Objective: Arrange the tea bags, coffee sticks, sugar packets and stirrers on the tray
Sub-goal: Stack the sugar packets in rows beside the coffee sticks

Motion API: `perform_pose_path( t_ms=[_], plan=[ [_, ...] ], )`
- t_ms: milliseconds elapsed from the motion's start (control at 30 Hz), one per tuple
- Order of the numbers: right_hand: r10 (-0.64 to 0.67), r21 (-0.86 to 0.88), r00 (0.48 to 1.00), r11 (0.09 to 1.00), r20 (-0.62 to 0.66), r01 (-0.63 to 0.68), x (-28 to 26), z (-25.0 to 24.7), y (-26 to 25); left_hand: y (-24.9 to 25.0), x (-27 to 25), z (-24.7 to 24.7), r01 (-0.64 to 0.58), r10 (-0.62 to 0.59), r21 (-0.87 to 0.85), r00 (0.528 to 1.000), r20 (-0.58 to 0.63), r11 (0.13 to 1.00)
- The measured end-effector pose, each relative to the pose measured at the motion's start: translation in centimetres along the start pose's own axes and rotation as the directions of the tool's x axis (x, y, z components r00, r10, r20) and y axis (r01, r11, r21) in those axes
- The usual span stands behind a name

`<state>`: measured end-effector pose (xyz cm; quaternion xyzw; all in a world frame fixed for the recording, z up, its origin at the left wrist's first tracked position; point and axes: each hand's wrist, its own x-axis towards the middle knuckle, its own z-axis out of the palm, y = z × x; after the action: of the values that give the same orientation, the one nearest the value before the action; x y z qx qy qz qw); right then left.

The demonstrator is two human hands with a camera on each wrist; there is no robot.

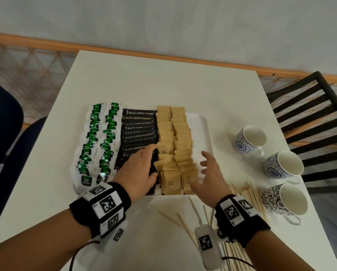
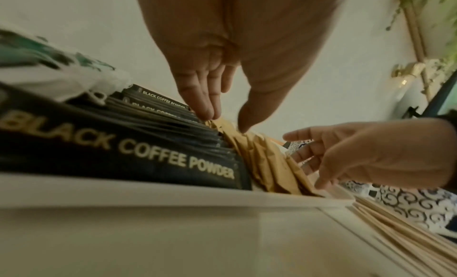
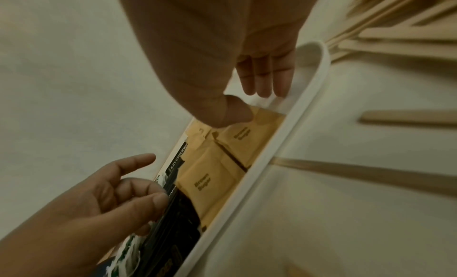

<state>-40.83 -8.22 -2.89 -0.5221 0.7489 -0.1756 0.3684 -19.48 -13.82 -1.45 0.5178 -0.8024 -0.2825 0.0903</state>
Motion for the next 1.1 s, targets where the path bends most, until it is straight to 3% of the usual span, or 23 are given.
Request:
perform_pose_path(
  t_ms=[133,400,667,1100],
  plan=[
    [0.028,0.045,1.000,0.999,-0.013,-0.027,0.2,0.4,0.2,-0.1,1.1,0.5,0.136,-0.130,-0.129,0.990,0.055,0.982],
    [0.000,0.006,1.000,1.000,0.002,0.000,0.0,0.8,-0.1,0.5,2.4,0.5,0.152,-0.148,-0.174,0.988,0.038,0.973],
    [-0.083,-0.014,0.997,0.996,-0.002,0.083,0.5,0.9,-0.7,0.2,2.7,0.3,0.214,-0.208,-0.109,0.976,0.062,0.971],
    [-0.086,-0.003,0.994,0.996,-0.071,0.086,0.2,1.9,-0.4,0.3,3.1,-0.1,0.102,-0.091,-0.182,0.993,0.070,0.978]
  ],
)
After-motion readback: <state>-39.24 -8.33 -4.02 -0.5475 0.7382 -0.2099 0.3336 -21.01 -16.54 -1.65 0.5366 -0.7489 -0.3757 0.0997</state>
